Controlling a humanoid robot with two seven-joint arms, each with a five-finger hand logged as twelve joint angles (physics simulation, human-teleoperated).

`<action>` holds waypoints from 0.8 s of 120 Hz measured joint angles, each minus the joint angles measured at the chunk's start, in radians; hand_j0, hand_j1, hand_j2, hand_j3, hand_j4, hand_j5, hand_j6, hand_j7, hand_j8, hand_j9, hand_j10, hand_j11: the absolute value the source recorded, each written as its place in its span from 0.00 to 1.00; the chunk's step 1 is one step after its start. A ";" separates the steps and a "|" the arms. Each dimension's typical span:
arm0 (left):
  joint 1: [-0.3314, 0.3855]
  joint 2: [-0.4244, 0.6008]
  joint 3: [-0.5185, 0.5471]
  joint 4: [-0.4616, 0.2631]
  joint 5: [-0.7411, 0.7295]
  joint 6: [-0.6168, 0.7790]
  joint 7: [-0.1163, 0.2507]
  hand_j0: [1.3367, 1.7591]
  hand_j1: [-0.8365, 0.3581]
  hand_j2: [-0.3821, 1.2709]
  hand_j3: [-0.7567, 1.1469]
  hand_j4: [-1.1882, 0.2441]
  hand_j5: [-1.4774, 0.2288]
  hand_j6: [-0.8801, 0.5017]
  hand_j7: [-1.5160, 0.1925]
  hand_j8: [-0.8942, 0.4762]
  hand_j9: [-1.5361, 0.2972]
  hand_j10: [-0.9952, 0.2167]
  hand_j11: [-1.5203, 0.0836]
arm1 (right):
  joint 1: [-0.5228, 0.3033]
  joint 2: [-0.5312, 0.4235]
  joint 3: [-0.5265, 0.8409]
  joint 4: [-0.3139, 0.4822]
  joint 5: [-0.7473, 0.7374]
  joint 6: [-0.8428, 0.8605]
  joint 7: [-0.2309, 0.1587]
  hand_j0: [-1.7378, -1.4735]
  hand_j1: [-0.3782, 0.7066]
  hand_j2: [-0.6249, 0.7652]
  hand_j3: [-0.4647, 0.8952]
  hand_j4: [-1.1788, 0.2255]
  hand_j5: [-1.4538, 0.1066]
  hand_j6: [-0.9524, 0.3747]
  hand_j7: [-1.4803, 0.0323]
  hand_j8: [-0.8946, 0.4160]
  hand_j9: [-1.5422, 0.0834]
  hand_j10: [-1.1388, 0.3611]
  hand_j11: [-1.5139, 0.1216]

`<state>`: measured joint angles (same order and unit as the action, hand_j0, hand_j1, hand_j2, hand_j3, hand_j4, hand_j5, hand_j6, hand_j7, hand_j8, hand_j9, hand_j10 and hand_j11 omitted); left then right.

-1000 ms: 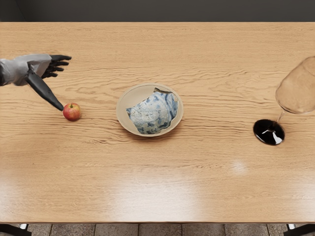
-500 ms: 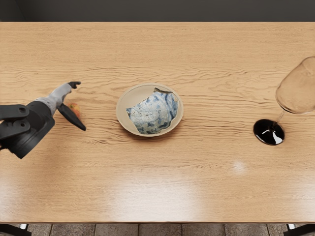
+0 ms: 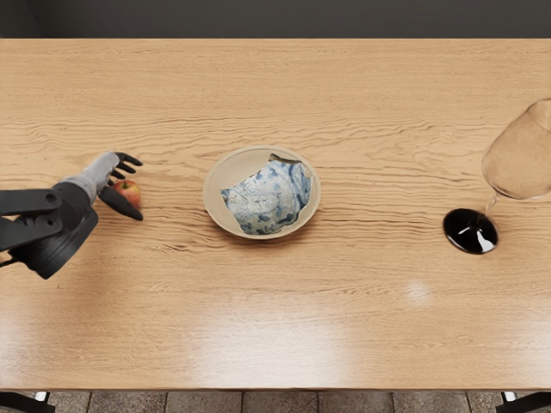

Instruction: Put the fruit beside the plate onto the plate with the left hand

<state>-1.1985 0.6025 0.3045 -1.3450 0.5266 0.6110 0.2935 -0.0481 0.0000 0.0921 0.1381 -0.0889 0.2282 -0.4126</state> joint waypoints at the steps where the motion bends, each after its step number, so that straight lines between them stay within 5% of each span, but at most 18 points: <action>1: 0.001 -0.001 0.000 0.002 0.000 0.000 0.000 0.76 0.67 0.27 0.40 0.60 0.62 0.40 0.64 0.41 0.61 0.55 0.69 | 0.000 0.000 0.000 0.000 0.000 0.000 0.000 0.30 0.03 0.45 0.34 0.84 0.93 0.72 0.98 0.68 0.95 0.76 0.93; 46: -0.006 0.002 0.013 0.022 0.003 0.000 0.012 0.76 0.50 0.30 0.40 0.48 0.49 0.28 0.51 0.29 0.48 0.41 0.54 | 0.000 0.000 0.000 0.000 0.000 0.000 0.000 0.30 0.03 0.45 0.34 0.84 0.93 0.72 0.98 0.68 0.95 0.76 0.93; 96: -0.039 0.025 0.025 -0.019 0.004 0.000 0.027 0.75 0.47 0.41 0.40 0.39 0.38 0.31 0.40 0.31 0.38 0.30 0.42 | 0.000 0.000 0.000 0.000 0.000 0.000 0.000 0.30 0.03 0.45 0.34 0.84 0.93 0.72 0.98 0.68 0.95 0.76 0.93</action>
<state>-1.2376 0.6274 0.3295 -1.3640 0.5309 0.6105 0.3206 -0.0481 0.0000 0.0921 0.1381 -0.0890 0.2279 -0.4126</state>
